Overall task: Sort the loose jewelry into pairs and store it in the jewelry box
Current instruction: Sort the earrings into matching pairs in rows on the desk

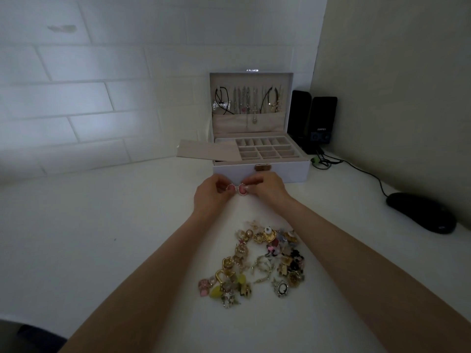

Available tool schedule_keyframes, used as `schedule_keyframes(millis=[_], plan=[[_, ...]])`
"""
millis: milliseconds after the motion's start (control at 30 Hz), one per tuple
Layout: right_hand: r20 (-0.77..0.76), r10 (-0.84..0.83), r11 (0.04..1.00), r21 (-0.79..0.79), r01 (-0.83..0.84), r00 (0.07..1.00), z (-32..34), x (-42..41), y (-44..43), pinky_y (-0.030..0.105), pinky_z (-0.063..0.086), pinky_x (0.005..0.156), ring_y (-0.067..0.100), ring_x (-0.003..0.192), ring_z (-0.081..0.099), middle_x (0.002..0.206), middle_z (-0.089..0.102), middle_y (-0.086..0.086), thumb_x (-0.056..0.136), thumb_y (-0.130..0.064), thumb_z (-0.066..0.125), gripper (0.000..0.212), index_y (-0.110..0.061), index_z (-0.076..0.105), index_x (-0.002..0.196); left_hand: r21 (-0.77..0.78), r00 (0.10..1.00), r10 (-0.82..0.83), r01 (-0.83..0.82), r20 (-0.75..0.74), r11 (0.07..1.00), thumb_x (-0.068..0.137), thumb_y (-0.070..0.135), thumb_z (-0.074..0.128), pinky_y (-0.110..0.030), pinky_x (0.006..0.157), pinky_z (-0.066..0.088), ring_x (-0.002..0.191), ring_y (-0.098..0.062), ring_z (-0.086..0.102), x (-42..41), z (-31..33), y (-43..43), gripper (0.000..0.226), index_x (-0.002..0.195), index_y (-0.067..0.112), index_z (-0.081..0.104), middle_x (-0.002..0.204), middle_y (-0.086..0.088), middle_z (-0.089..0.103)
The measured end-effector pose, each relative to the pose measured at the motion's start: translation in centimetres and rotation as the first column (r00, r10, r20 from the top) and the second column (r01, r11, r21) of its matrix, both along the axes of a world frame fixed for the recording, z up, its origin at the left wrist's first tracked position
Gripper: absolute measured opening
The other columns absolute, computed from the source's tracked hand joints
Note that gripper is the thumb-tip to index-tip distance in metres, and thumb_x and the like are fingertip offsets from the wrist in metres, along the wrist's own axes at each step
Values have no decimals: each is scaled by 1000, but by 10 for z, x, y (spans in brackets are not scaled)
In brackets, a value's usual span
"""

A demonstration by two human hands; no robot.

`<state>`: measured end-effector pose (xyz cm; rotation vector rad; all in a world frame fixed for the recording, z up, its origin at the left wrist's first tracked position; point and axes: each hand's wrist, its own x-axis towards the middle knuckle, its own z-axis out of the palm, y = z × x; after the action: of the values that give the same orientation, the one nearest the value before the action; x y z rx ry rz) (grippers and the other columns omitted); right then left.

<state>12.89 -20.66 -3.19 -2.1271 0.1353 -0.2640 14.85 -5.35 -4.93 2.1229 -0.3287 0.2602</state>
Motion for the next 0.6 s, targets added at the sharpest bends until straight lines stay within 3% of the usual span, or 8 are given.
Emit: schedule_keyframes(millis=[200, 333, 500, 600], plan=[[-15, 14, 1000, -26, -14, 1000, 0, 1, 0, 36, 49, 94, 18, 101, 63, 105, 70, 4, 75, -18, 76, 27, -14, 72, 101, 4, 1000, 16, -16, -22, 1000, 78, 24, 70, -22, 67, 42, 79, -12, 56, -3, 3, -1, 16, 88, 18, 58, 88, 1, 63], [-3, -2, 991, -134, 2, 1000, 0, 2, 3, 28, 49, 87, 16, 98, 63, 104, 70, 2, 75, -23, 77, 27, -15, 71, 100, -28, 998, 36, -38, -54, 999, 81, 22, 66, -26, 71, 41, 82, -15, 56, -7, 7, -2, 13, 88, 16, 58, 90, 0, 63], [-8, 14, 999, -51, -14, 1000, 9, -10, 1, 35, 51, 89, 18, 95, 60, 98, 64, 4, 77, -17, 75, 30, -10, 67, 104, -57, 992, 61, -67, -109, 996, 87, 24, 61, -28, 79, 43, 95, -21, 57, -18, 13, 5, 29, 109, 6, 56, 106, -9, 61], [28, 22, 997, -68, -20, 999, 18, -33, -4, 30, 51, 82, 17, 86, 59, 93, 62, 4, 80, -16, 72, 24, -12, 67, 103, -42, 986, 32, -40, -165, 998, 87, 21, 62, -25, 74, 40, 93, -19, 54, -36, 18, 11, 27, 109, 6, 54, 103, -7, 56]])
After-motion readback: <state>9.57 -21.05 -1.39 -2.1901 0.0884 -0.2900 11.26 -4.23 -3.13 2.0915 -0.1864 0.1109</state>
